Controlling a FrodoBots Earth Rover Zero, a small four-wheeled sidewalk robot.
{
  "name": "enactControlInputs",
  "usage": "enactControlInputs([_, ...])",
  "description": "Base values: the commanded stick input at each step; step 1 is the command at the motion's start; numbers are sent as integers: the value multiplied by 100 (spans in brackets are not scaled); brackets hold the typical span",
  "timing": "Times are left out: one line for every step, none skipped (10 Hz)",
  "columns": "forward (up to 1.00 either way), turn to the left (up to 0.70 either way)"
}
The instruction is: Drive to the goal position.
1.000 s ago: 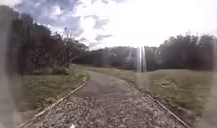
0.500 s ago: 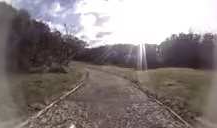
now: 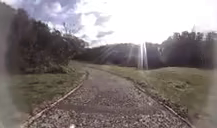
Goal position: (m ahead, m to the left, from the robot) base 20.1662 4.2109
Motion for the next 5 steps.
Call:
enactControlInputs([70,0])
enactControlInputs([70,0])
enactControlInputs([70,0])
enactControlInputs([70,0])
enactControlInputs([70,0])
